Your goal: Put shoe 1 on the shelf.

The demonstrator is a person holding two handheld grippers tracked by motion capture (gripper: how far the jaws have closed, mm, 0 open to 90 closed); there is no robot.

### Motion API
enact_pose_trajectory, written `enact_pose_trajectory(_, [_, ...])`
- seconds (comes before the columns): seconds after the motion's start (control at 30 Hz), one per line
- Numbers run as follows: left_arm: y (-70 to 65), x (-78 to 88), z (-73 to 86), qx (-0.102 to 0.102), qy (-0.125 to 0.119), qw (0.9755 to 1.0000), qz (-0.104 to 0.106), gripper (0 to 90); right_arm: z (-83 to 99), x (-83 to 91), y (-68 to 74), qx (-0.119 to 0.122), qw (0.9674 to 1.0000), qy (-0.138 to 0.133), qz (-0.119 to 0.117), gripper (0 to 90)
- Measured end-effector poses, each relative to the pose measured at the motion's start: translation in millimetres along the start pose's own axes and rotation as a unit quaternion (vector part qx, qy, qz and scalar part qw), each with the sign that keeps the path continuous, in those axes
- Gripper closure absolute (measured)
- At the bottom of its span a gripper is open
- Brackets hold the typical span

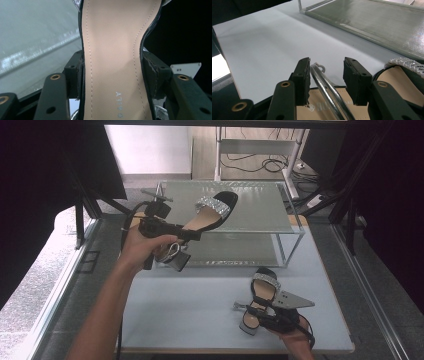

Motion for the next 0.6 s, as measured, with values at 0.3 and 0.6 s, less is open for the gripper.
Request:
enact_pose_trajectory(0.3, [13.0,-1.5,-25.2,0.018,-0.007,0.9997,-0.012,42.4,-1.4,1.8,-1.5,-0.005,1.0000,-0.005,0.001,56.6])
enact_pose_trajectory(0.6, [30.0,-6.2,-49.0,0.038,-0.017,0.9990,-0.014,42.4,-2.2,2.8,-3.5,-0.003,1.0000,-0.008,0.002,56.3])
Point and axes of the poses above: each handheld gripper's, and its own axes: x roughly backward along the jaws, z roughly out of its underside, y roughly to its left, the point moved 4 cm from there along -x, roughly forward along the jaws, and after that the axes turned 10 degrees about z, right-handed, at the moved point
